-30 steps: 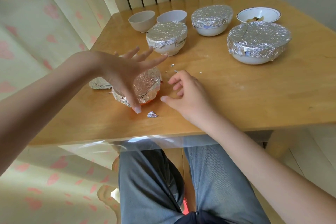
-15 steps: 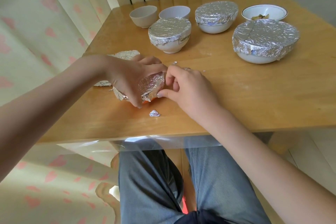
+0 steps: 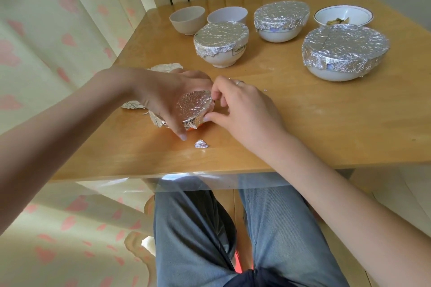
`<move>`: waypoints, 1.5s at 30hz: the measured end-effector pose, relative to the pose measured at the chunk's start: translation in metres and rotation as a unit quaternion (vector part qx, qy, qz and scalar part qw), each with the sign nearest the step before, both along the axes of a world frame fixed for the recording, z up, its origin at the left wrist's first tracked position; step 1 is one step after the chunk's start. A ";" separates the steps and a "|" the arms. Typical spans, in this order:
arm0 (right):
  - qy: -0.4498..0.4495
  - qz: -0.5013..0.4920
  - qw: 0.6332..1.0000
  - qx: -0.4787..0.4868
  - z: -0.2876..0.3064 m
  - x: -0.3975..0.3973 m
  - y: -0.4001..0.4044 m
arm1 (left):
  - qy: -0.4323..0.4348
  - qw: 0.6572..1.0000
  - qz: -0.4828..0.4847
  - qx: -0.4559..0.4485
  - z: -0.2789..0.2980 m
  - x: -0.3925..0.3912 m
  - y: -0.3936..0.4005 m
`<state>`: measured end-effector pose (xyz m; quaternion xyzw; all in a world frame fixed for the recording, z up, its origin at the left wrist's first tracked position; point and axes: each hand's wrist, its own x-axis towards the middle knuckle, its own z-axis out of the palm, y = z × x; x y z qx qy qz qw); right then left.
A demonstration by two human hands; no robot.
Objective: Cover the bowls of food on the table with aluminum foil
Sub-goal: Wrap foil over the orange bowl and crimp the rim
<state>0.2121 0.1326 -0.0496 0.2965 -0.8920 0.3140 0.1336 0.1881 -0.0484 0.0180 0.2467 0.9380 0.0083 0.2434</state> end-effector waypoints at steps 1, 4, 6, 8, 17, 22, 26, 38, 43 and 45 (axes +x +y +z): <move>0.006 0.003 1.000 0.000 0.000 -0.002 -0.001 | -0.004 1.000 0.001 0.003 0.000 -0.001 0.000; -0.006 0.024 0.999 -0.022 -0.001 -0.008 -0.001 | -0.014 1.000 0.012 0.001 0.000 -0.003 -0.001; -0.016 0.053 0.997 -0.049 -0.003 -0.012 0.000 | 0.005 1.000 0.020 -0.019 -0.003 -0.005 -0.002; -0.027 0.081 0.994 -0.069 -0.004 -0.017 0.000 | 0.028 0.998 0.032 -0.042 -0.007 -0.007 -0.003; -0.015 0.113 0.990 -0.079 -0.015 -0.014 0.009 | 0.019 1.000 0.014 -0.010 -0.004 -0.003 -0.001; 0.055 0.093 0.988 -0.108 -0.018 -0.018 0.009 | -0.001 1.000 0.018 0.017 -0.002 0.001 0.000; 0.080 0.080 0.990 -0.087 -0.017 -0.022 0.007 | 0.014 0.998 0.054 0.022 -0.002 0.004 0.003; -0.036 -0.013 0.999 0.033 -0.010 0.015 0.000 | -0.022 0.999 0.015 0.023 0.001 0.010 -0.004; -0.047 -0.016 0.999 0.014 -0.006 0.014 -0.010 | 0.012 1.000 -0.002 0.010 -0.006 0.003 -0.001; -0.058 -0.005 0.998 -0.006 -0.005 0.012 -0.010 | 0.009 1.000 -0.002 0.002 -0.005 0.001 -0.001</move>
